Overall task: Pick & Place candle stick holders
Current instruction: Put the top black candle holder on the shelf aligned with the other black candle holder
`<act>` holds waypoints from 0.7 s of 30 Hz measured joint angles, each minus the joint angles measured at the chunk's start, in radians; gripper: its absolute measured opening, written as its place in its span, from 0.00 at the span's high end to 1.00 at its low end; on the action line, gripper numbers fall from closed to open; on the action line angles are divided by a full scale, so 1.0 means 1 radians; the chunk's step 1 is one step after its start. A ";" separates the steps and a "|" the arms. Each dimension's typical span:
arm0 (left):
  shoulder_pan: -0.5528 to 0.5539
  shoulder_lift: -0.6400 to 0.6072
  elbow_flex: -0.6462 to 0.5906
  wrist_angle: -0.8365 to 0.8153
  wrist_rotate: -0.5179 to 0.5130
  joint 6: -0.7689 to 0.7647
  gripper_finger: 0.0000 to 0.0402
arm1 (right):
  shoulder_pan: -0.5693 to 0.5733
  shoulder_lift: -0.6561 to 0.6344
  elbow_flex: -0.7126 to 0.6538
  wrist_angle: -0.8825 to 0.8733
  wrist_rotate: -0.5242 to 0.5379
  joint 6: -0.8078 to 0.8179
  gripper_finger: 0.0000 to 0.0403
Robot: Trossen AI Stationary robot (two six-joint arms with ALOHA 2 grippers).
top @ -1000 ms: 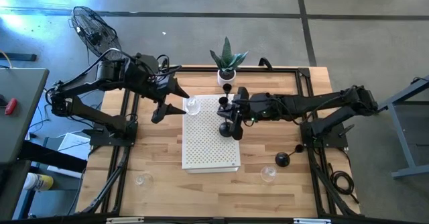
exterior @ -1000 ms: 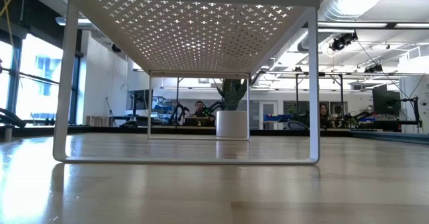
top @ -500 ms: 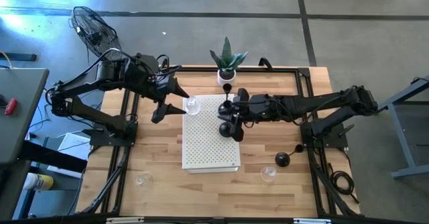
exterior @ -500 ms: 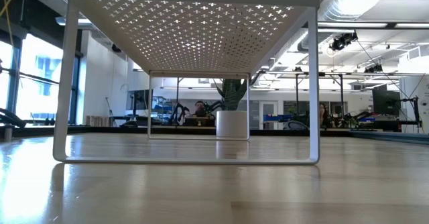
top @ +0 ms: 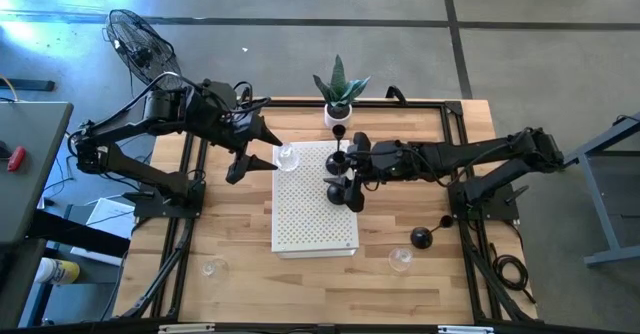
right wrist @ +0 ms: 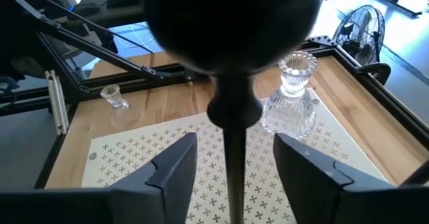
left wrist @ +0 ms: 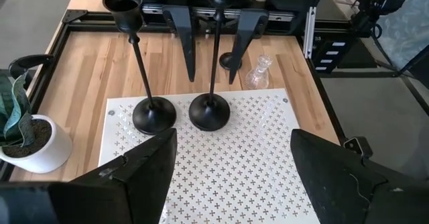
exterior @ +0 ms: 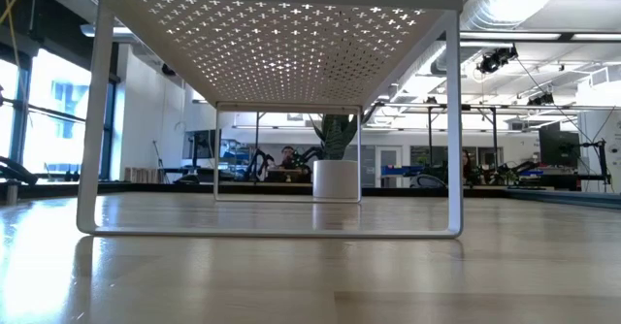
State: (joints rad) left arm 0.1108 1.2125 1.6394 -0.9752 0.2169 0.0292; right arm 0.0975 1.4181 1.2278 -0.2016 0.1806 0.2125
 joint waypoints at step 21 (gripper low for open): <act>0.000 0.000 0.000 0.001 0.000 0.000 0.29 | 0.000 0.000 0.001 -0.001 -0.001 -0.011 0.50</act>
State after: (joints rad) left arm 0.1108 1.2125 1.6394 -0.9745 0.2169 0.0292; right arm 0.0978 1.4178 1.2289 -0.2028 0.1799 0.2016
